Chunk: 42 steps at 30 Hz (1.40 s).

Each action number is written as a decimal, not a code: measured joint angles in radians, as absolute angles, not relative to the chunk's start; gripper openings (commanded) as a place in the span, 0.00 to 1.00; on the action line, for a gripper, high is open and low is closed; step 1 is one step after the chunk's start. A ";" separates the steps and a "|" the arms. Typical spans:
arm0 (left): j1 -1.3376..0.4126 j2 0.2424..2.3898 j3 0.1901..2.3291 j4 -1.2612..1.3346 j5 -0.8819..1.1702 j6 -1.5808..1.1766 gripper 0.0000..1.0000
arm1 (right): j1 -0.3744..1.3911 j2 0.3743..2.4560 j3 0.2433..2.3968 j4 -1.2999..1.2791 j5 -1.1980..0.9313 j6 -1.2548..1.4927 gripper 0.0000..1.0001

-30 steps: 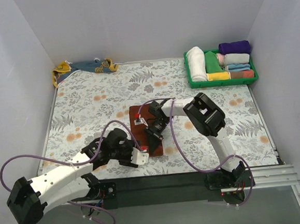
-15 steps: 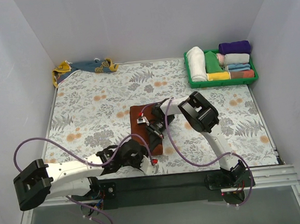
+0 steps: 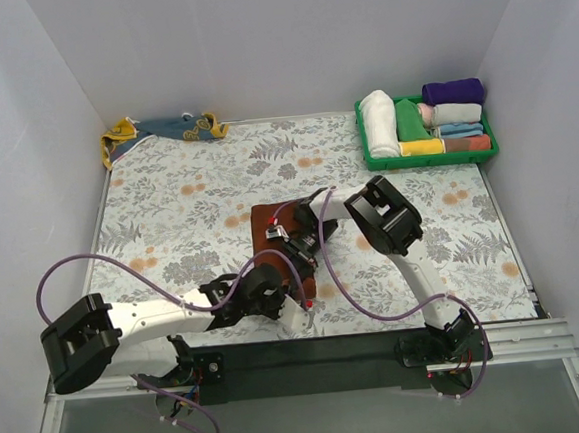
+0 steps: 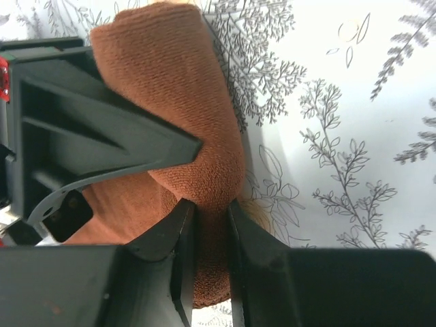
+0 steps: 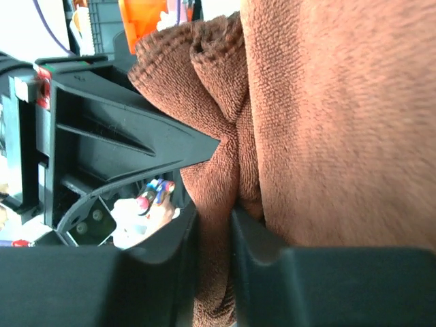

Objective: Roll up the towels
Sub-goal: Roll the towel

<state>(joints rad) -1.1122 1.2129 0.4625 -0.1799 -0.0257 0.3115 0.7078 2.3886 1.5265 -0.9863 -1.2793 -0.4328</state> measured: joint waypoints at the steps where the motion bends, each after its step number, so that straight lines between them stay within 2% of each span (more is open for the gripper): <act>1: -1.107 1.219 0.476 -0.199 -0.008 0.310 0.00 | 0.703 2.388 1.534 -0.997 -1.268 -0.423 0.35; 5: -1.091 1.253 0.528 -0.266 0.076 0.306 0.00 | 0.656 2.362 1.591 -1.023 -1.193 -0.384 0.52; 7: -1.080 1.274 0.554 -0.290 0.124 0.305 0.00 | 0.607 2.346 1.642 -0.994 -1.121 -0.372 0.63; 11: -1.034 1.314 0.603 -0.334 0.222 0.298 0.00 | 0.487 2.279 1.718 -0.950 -1.005 -0.353 0.65; 16: -0.901 1.442 0.744 -0.471 0.431 0.306 0.00 | 0.359 2.114 1.715 -0.915 -0.898 -0.352 0.65; 25: -0.699 1.740 1.020 -0.794 0.777 0.382 0.00 | 0.341 1.686 1.450 -0.892 -0.813 -0.458 0.56; 30: -0.615 1.924 1.149 -0.979 0.934 0.455 0.01 | 0.381 1.517 1.284 -0.862 -0.769 -0.516 0.53; 34: -0.548 2.068 1.227 -1.131 1.068 0.506 0.02 | 0.516 1.452 1.198 -0.779 -0.669 -0.537 0.53; 40: -0.506 2.152 1.242 -1.260 1.122 0.530 0.06 | 0.761 1.417 1.068 -0.603 -0.506 -0.550 0.68; 42: -0.502 2.173 1.253 -1.293 1.122 0.535 0.07 | 0.828 1.417 1.035 -0.541 -0.454 -0.556 0.69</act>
<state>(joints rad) -0.5018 2.1731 1.2530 -1.2930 1.1221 0.5354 0.8284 1.4170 1.0348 -0.5411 -0.4538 -0.5556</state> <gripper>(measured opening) 0.166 0.672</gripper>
